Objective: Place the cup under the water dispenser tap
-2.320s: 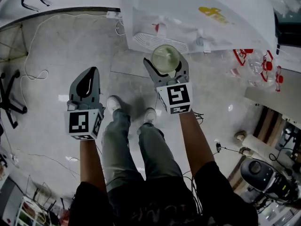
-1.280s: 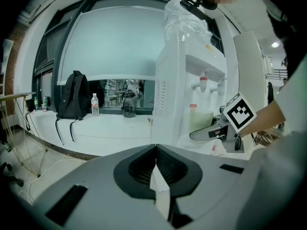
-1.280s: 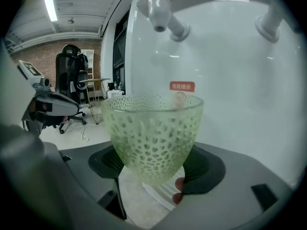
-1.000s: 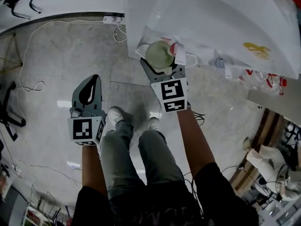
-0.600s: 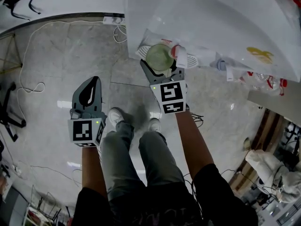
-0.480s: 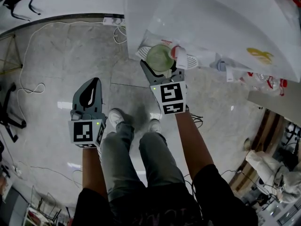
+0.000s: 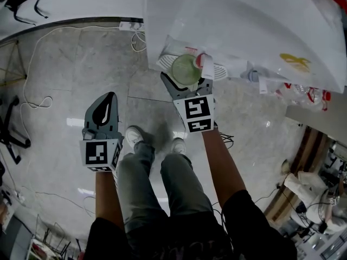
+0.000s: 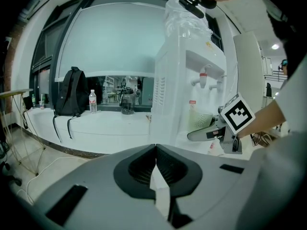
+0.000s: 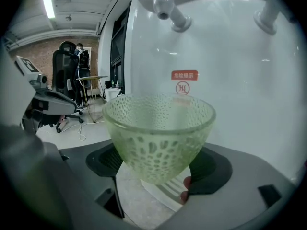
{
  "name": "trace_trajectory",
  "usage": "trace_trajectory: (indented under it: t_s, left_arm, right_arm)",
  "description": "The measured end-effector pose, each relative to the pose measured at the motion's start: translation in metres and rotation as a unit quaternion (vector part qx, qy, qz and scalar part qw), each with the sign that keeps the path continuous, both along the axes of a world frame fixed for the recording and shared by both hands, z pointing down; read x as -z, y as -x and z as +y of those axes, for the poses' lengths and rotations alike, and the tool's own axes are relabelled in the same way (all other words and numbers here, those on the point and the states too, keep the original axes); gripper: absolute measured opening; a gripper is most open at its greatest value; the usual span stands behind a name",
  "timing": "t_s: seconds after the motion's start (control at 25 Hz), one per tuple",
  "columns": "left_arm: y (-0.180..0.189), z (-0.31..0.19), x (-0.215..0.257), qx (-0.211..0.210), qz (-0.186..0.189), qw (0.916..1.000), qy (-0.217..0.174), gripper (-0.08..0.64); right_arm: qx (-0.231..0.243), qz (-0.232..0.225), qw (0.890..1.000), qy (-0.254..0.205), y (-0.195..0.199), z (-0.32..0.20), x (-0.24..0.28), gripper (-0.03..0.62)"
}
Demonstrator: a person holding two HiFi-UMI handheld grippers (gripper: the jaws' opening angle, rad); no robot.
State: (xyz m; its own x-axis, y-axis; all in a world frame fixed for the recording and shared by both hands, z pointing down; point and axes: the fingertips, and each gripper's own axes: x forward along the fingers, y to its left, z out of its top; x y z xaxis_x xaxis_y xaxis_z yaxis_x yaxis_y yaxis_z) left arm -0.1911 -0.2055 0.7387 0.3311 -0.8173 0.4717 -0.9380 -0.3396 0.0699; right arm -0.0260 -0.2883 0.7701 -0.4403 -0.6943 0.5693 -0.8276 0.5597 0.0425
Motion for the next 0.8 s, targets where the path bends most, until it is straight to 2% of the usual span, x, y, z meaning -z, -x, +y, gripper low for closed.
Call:
trace_trajectory:
  t_s: [0.4,0.8]
  left_arm:
    - [0.0,0.006,0.001,0.002,-0.005,1.0,0.005,0.015]
    - [-0.001,0.024,0.016,0.011,-0.006,0.9998,0.014,0.015]
  right_arm:
    - [-0.012,-0.003,1.0,-0.008,-0.007,0.007,0.003,0.408]
    - [-0.026,-0.01,1.0,0.01,-0.028,0.035,0.008,0.416]
